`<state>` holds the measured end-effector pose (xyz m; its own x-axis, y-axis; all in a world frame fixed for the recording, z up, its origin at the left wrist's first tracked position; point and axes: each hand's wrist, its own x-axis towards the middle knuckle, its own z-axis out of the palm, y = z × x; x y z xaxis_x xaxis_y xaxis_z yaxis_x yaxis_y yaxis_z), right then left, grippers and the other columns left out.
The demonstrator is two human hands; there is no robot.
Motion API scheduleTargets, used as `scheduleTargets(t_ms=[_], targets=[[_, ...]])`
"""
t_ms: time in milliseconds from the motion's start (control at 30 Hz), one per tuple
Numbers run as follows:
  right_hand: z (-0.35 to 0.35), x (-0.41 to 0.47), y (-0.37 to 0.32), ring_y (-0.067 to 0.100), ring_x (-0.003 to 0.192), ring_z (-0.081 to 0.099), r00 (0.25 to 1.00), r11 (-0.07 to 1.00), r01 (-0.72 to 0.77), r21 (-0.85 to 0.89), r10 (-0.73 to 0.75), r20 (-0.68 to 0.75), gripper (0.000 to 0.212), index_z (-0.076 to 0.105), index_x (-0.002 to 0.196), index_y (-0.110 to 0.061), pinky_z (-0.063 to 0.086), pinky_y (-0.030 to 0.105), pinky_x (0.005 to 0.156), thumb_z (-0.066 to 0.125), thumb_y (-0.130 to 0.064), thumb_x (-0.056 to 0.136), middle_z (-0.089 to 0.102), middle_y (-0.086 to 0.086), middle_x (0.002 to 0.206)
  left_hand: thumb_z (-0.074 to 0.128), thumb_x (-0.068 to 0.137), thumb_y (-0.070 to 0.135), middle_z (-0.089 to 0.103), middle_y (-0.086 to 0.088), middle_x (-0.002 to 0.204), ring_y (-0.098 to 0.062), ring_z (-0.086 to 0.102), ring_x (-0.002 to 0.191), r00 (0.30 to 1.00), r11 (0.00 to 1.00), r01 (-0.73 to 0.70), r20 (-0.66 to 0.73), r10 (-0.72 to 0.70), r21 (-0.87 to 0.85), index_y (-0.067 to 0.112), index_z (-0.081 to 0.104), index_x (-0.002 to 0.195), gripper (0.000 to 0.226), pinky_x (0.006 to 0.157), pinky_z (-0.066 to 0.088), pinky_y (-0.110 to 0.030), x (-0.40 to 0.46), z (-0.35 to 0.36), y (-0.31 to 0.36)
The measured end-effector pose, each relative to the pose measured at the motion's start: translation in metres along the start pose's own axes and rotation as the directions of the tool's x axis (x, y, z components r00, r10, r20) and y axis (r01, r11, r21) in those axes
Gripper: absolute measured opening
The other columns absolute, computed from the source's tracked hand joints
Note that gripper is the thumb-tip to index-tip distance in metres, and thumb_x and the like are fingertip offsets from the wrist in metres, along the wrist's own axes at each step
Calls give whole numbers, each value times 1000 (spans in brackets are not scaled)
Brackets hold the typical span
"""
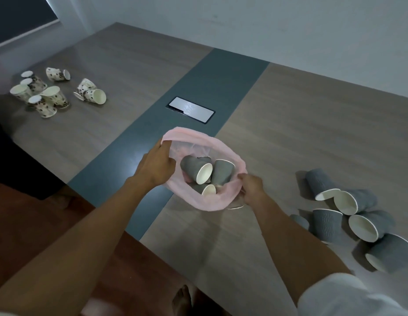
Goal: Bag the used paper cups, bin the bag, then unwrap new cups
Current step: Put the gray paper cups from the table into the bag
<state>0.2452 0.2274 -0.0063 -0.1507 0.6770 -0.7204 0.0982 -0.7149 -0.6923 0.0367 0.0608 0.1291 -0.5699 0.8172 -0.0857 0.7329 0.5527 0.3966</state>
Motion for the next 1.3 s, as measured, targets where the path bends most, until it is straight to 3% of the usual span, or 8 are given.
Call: scheduleTargets(t_ms=[333,467,733,833,967,1067,1133,1300], targets=[[-35,-72,-163,12,59,52,855,860,501,100,-509,101,15,61,79,-12,41,23,53,63,-7,93,58,-1,66,53,98,10,51,-19,144,-44,57,120,997,988,-5,-75,-7,-154,16,18,165,76,91,52,-46,37,6,51],[-66,-63,-172,21,76,61,817,800,573,-177,-573,56,15,66,94,1,54,35,62,63,-14,94,65,10,85,55,97,12,43,-10,143,-43,60,109,995,960,61,91,-37,-274,23,4,168,88,68,65,-53,45,23,68],[-124,-35,-138,23,83,69,892,880,452,-143,-442,99,20,63,117,-3,61,34,75,55,-2,99,71,9,97,63,92,8,44,-4,143,-39,60,105,992,930,-14,110,59,-368,35,17,163,89,54,65,-48,36,62,88],[-136,-31,-117,22,84,64,949,920,311,-239,-289,124,14,62,102,-10,57,30,74,58,-5,90,66,12,96,65,92,5,43,-5,144,-40,58,112,996,910,-14,72,48,-415,32,23,162,86,54,65,-50,36,69,87],[-153,-36,-74,24,100,60,985,517,169,-839,-72,155,48,58,120,-8,52,36,79,75,-32,81,59,8,117,64,91,1,42,-6,145,-39,55,116,999,893,14,42,6,-449,27,25,161,85,56,65,-48,38,73,85],[-143,-47,-35,28,122,55,975,156,222,-962,-31,220,107,41,144,-11,50,38,92,84,-65,63,51,8,138,67,89,1,41,-4,147,-38,54,118,999,906,-21,32,38,-424,30,26,161,88,59,65,-52,38,73,80],[-133,-48,-7,33,130,49,971,118,230,-966,-100,219,118,34,147,-13,46,44,103,85,-68,57,43,13,141,70,88,4,39,0,151,-36,54,117,996,921,-53,45,76,-386,35,24,162,92,63,66,-54,36,72,77],[-125,-51,3,38,123,51,962,238,253,-938,-166,218,83,39,141,-9,44,41,98,68,-52,77,43,16,136,74,86,12,40,0,152,-37,57,118,982,944,-117,106,156,-307,43,21,161,97,81,63,-57,30,75,69]])
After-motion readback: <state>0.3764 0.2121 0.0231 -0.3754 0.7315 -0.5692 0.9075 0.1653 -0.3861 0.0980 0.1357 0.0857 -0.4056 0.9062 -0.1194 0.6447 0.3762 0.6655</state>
